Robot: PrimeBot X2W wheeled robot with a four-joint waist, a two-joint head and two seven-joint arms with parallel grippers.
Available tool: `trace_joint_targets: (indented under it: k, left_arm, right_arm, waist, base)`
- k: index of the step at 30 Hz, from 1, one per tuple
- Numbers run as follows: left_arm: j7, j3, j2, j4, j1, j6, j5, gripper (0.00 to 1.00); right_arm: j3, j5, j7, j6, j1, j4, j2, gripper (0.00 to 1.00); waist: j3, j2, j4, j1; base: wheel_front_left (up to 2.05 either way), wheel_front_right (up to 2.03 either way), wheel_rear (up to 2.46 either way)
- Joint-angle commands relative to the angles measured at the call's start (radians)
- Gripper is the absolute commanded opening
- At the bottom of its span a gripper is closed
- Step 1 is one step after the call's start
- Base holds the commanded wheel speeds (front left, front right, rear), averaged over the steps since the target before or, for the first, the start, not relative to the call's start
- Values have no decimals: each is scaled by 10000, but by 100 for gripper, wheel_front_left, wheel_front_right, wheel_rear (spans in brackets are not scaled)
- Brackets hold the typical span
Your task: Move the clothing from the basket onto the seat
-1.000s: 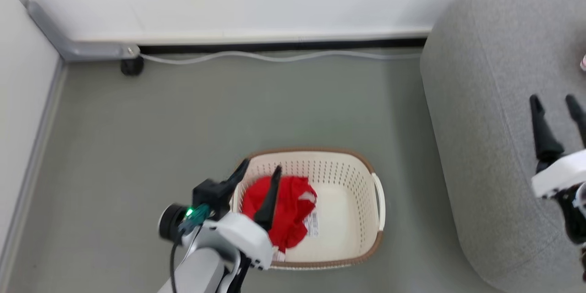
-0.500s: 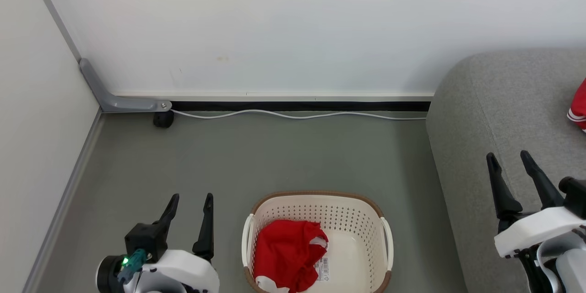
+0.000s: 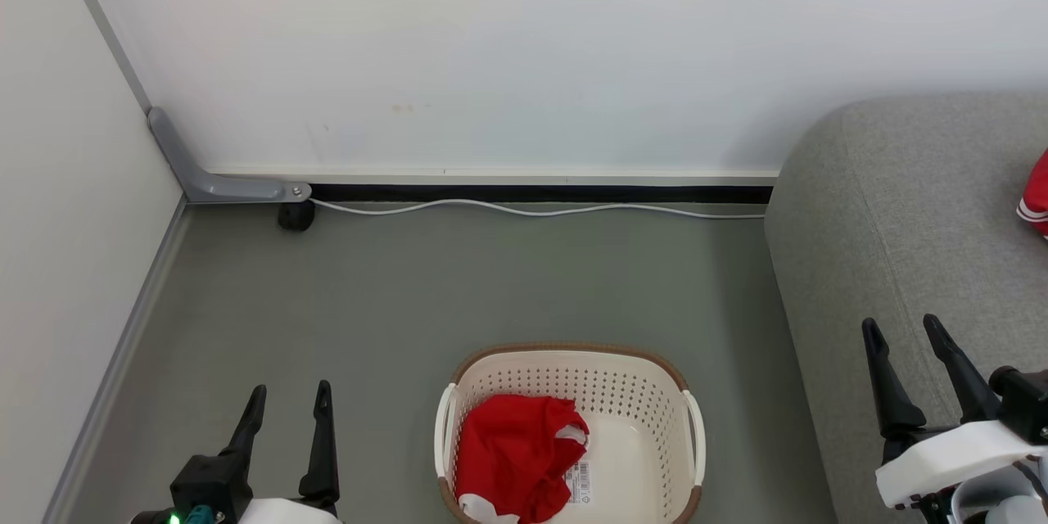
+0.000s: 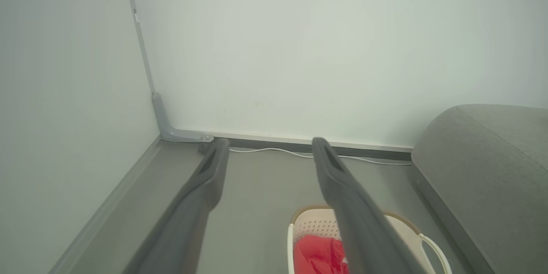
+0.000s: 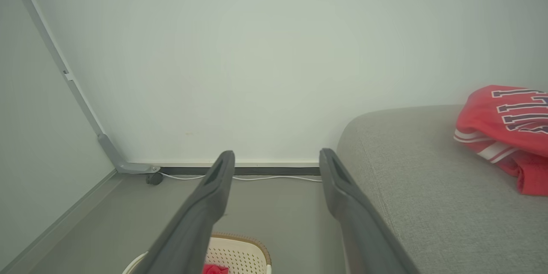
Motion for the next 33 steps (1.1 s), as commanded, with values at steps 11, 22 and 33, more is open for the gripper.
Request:
trace_joint_targets:
  k: [11, 22, 33]
  left_arm:
    - [-92, 186, 15, -524, -226, 63, 22, 100]
    - [-92, -45, 14, -625, -169, 208, -81, 100]
    - [-92, -81, 13, -586, -227, 199, -91, 100]
  right_arm:
    - [108, -154, -118, 33, -250, -279, -172, 100]
    - [214, -22, -118, 33, -319, -178, -220, 100]
    - [165, 28, -118, 33, -356, -181, -232, 100]
  waist:
    - [173, -1, -79, 0]
    - [227, -1, -253, 0]
    - [280, -1, -242, 0]
  base:
    - [0, 0, 0]
    - [0, 0, 0]
    - [0, 0, 0]
